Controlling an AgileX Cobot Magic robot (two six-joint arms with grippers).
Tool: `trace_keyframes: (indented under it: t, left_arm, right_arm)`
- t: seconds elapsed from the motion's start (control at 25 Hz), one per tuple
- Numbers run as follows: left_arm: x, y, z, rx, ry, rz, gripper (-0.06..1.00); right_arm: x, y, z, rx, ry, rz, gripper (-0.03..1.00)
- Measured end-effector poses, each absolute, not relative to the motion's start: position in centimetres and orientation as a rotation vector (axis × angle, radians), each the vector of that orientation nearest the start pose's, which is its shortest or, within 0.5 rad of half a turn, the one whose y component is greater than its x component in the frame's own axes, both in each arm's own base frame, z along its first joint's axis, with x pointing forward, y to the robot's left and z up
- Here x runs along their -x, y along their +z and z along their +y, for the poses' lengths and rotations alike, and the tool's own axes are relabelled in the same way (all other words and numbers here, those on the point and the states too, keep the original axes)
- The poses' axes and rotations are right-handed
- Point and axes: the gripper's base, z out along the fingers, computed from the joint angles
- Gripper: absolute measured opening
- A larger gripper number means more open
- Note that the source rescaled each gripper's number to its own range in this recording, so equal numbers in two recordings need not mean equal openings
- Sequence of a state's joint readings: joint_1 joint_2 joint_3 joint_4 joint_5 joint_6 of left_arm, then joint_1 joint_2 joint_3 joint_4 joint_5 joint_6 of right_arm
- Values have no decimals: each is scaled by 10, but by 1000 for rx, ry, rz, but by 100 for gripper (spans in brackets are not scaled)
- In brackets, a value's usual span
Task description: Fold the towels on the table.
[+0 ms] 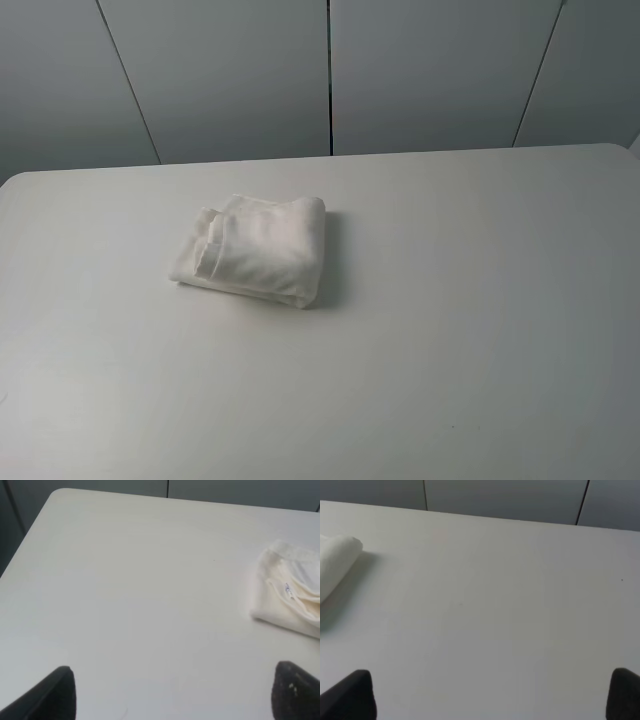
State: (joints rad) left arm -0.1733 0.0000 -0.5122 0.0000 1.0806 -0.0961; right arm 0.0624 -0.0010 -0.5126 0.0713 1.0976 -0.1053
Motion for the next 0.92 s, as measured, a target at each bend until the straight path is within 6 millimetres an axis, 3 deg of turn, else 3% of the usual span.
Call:
trace_keyframes:
  t: [0.92]
  left_arm:
    - [7,279,1,-81,-166,2055,100]
  right_arm:
    - [9,278,5,179,59,2058,100]
